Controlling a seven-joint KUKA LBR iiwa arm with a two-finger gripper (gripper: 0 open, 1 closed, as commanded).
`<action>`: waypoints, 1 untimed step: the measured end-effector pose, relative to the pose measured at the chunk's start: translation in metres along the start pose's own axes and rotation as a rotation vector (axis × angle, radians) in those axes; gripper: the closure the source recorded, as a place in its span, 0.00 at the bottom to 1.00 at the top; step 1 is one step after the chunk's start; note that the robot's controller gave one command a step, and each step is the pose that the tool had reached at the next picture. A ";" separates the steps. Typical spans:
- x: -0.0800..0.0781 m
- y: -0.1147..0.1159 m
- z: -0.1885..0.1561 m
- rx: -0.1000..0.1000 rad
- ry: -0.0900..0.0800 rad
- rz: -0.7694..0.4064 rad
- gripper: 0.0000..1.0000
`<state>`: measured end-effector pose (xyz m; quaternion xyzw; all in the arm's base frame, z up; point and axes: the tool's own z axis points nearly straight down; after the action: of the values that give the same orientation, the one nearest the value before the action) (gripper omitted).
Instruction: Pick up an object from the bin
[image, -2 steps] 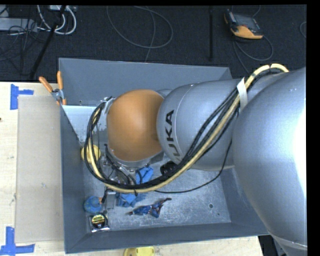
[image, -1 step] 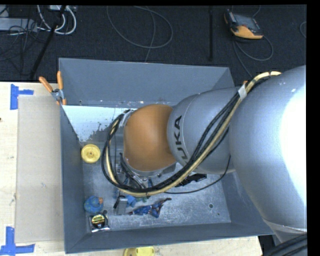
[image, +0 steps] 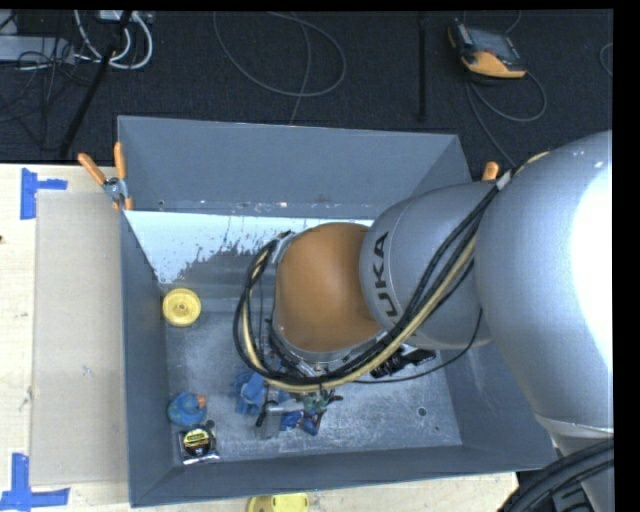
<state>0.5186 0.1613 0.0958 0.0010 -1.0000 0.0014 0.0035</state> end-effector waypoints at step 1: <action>-0.001 -0.027 -0.025 -0.002 -0.004 -0.066 0.00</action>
Offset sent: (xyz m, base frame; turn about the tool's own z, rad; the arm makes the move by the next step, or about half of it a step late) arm 0.0106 -0.0563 -0.0258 0.0057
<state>0.5196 0.1344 0.1204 0.0341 -0.9994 0.0005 0.0018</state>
